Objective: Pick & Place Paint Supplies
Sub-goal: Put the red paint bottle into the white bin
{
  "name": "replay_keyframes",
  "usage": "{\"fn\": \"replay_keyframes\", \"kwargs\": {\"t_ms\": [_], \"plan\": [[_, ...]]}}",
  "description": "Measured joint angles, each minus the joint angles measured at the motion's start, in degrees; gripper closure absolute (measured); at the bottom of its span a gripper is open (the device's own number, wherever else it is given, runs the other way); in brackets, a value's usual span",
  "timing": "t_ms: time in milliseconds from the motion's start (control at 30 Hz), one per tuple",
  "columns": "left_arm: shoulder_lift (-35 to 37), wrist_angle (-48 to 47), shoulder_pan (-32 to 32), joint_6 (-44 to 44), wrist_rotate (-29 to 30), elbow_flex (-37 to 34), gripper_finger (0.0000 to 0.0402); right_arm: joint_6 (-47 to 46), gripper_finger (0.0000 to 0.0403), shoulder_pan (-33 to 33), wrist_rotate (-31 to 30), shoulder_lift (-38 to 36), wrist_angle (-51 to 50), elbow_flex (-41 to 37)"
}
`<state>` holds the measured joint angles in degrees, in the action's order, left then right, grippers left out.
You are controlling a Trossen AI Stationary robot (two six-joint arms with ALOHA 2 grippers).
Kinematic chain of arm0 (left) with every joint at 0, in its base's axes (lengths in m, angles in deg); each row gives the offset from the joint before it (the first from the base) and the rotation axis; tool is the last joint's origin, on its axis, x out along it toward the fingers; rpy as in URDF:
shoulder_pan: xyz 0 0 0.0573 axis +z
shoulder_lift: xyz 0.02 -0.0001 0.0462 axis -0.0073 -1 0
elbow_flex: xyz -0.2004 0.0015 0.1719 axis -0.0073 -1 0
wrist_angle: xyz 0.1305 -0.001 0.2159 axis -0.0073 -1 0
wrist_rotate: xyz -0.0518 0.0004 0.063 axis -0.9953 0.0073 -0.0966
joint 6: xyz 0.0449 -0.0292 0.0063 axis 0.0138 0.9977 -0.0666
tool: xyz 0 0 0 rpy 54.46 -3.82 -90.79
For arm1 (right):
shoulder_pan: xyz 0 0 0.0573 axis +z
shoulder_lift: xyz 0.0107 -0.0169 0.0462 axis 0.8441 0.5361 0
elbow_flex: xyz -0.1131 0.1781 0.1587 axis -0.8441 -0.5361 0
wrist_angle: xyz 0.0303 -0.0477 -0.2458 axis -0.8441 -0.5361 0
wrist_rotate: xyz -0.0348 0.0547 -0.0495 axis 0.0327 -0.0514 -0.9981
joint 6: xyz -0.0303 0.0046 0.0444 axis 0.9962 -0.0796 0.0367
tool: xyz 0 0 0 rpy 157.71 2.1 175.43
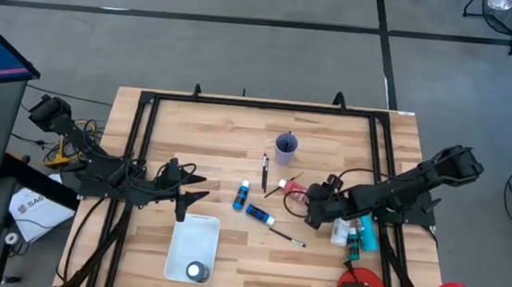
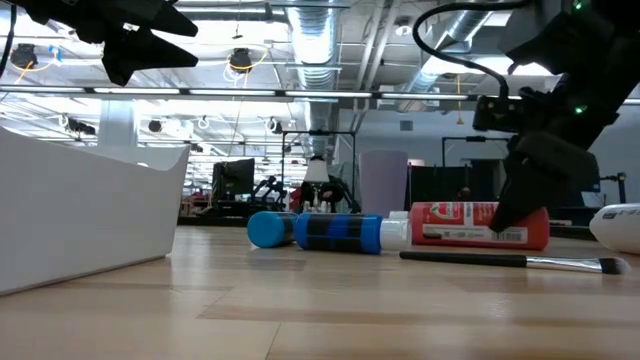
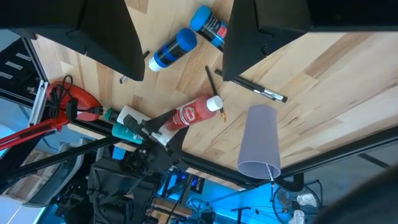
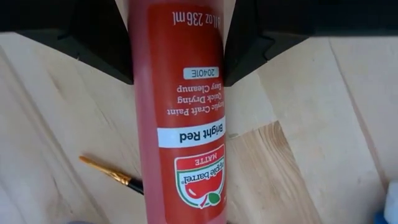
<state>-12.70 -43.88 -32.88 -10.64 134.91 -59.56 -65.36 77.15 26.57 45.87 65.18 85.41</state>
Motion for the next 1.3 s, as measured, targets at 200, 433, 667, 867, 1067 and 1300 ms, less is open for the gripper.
{"fn": "replay_keyframes", "kwargs": {"t_ms": [200,433,667,867,1067,1300], "plan": [[0.0,0.4,0.0,0.0,0.0,0.0,0.0192,-5.6,0.0179,-1.9,3.8,0.0,0.2,0.1],[0.0,0.5,0.0,-0.1,0.0,0.0,0.0192,-9.6,0.014,-3.2,8.1,0.3,-4.5,-0.3],[0.0,0.6,0.0,-0.2,0.0,0.0,0.0192,-6.7,0.0095,-2.1,6.8,0.2,-4.4,-0.3],[0.0,0.9,0.0,-0.2,0.0,0.0,0.0192,-10.1,0.0105,-1.8,6.9,0.2,-3.4,-0.3],[0.0,0.9,0.0,-0.2,0.0,0.0,0.0192,-10.2,0.015,-1.5,5.8,0.2,-1.4,-0.4],[0.0,0.9,0.0,-0.2,0.0,0.0,0.0192,-10.2,0.0233,-1.2,4.9,0.3,2.3,-0.4]]}}
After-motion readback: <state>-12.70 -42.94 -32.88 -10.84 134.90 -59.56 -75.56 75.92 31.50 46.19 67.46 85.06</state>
